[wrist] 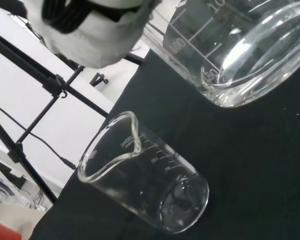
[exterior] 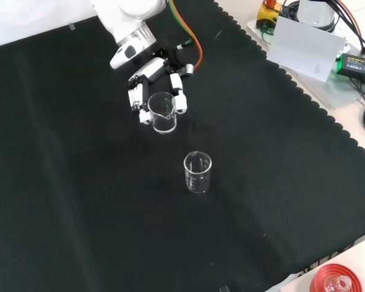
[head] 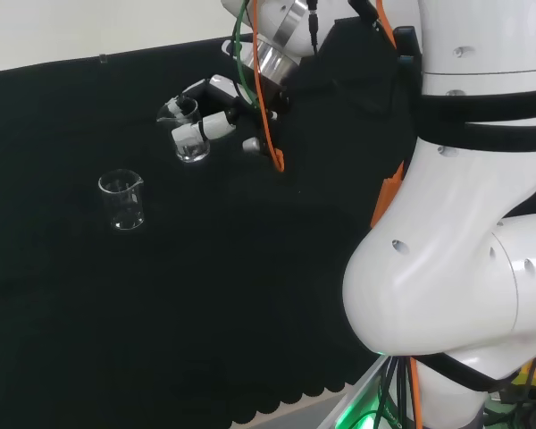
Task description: Pour the water from the handheld beaker into the one on the table.
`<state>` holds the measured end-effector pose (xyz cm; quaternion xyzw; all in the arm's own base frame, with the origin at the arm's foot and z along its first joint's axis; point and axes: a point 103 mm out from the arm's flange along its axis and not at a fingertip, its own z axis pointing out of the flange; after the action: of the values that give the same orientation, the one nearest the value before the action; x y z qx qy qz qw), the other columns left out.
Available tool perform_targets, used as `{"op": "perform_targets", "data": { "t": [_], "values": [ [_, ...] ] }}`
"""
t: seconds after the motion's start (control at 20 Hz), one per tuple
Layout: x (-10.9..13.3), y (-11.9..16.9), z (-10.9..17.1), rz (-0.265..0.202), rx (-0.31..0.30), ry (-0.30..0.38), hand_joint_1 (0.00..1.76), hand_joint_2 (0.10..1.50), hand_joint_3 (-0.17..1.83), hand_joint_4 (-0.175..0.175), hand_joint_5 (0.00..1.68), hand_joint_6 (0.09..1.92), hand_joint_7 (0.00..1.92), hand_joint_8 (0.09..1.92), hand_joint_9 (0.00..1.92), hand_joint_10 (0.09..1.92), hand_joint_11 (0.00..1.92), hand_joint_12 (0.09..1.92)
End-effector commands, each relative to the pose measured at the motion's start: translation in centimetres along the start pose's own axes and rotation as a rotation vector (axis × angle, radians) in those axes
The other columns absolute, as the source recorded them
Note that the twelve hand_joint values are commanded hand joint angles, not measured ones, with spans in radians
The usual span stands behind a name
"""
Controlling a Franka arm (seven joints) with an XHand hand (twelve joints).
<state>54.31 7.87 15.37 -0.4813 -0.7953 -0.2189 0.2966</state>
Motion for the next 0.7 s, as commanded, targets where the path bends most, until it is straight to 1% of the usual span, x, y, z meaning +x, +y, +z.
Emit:
{"op": "perform_targets", "data": {
  "t": [0.05,0.35,0.4,0.45,0.6,0.7],
  "values": [
    [1.2,-0.6,0.1,-0.008,0.025,-0.048,1.42,1.0,-0.17,-0.175,1.48,0.09,1.6,0.09,1.5,0.09,1.01,0.97],
    [2.5,-0.9,0.5,-0.01,0.038,-0.135,1.42,1.0,-0.17,-0.175,1.48,0.09,1.59,0.09,1.5,0.09,1.02,0.97],
    [2.7,-0.8,0.6,-0.01,0.037,-0.151,1.39,1.01,-0.17,-0.175,1.49,0.09,1.58,0.09,1.55,0.09,1.02,0.97],
    [2.9,-0.9,0.6,-0.009,0.035,-0.169,1.39,1.01,-0.17,-0.175,1.49,0.09,1.58,0.09,1.53,0.09,1.02,0.97],
    [3.5,-0.9,0.7,0.001,0.035,-0.217,1.33,1.02,-0.17,-0.175,1.49,0.09,1.56,0.09,1.59,0.13,1.03,0.97],
    [3.8,-0.8,0.8,0.005,0.034,-0.236,1.32,1.02,-0.17,-0.175,1.49,0.09,1.56,0.09,1.6,0.14,1.03,0.97]
  ]
}}
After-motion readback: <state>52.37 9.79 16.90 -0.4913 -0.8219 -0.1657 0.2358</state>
